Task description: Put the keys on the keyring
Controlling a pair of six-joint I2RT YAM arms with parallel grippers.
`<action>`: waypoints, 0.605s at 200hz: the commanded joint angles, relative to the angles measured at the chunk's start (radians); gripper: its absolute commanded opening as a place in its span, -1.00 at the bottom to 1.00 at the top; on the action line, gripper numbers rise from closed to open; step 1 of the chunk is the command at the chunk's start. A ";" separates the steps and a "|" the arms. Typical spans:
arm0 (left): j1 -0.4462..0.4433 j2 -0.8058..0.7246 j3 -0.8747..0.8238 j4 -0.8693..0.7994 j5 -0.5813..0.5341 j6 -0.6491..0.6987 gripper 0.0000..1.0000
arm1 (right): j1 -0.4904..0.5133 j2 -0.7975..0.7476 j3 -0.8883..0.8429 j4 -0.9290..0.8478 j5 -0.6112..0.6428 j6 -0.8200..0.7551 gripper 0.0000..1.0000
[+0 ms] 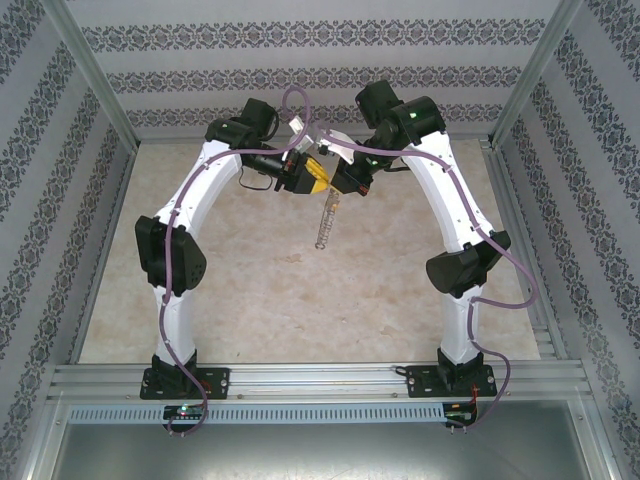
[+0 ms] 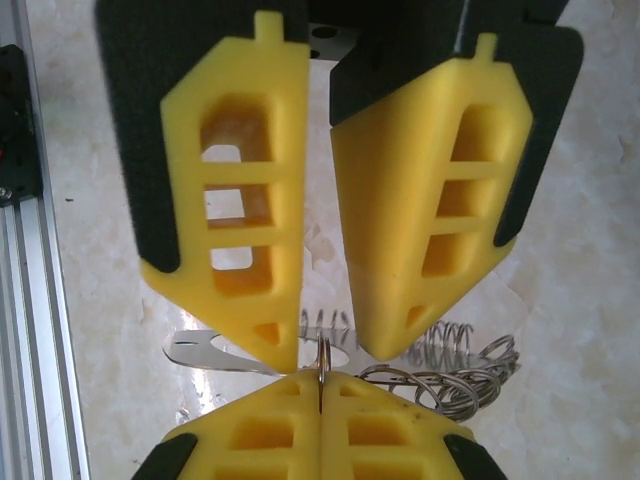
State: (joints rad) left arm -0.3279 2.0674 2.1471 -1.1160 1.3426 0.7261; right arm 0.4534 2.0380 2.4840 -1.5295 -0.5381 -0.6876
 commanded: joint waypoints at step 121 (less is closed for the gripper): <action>-0.025 0.013 0.006 -0.056 -0.049 0.037 -0.12 | 0.010 -0.042 -0.027 0.050 -0.017 -0.013 -1.00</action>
State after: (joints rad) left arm -0.3275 2.0682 2.1509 -1.1671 1.3235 0.7448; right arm 0.4541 2.0296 2.4622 -1.5276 -0.5308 -0.6884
